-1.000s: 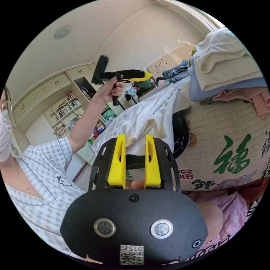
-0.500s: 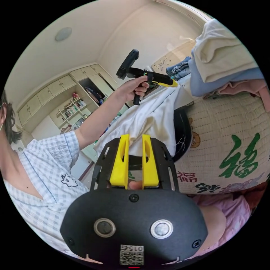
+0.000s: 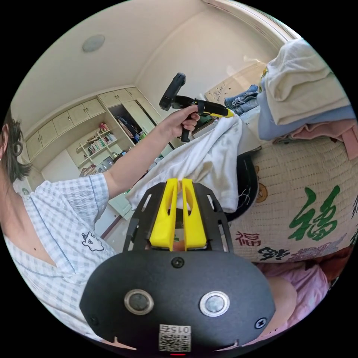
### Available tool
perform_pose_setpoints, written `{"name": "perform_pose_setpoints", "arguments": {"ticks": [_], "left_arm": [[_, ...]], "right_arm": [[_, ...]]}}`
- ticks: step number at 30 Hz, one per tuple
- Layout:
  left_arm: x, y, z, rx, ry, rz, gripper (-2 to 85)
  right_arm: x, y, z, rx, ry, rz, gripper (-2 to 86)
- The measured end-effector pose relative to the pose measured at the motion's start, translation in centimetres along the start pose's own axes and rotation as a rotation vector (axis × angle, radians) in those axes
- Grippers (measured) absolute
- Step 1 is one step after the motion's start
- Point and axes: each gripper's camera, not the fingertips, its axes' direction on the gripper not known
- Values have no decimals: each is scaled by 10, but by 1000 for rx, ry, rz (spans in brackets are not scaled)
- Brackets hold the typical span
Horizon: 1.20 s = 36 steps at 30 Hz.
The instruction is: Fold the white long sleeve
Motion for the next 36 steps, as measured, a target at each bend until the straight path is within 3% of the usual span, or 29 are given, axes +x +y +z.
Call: {"name": "perform_pose_setpoints", "arguments": {"ticks": [5, 12, 19, 25, 36], "left_arm": [[-11, -20, -12, 9, 18, -42, 21], [4, -33, 39, -97, -25, -5, 37], [11, -34, 39, -76, -22, 49, 28], [-5, -33, 10, 1, 87, -34, 18], [27, -18, 42, -49, 12, -12, 19]], "right_arm": [[5, -16, -6, 45, -1, -5, 8], [27, -17, -1, 26, 7, 43, 7], [31, -24, 1, 21, 17, 29, 7], [29, -37, -7, 50, -16, 5, 6], [44, -38, 10, 11, 65, 31, 4]]}}
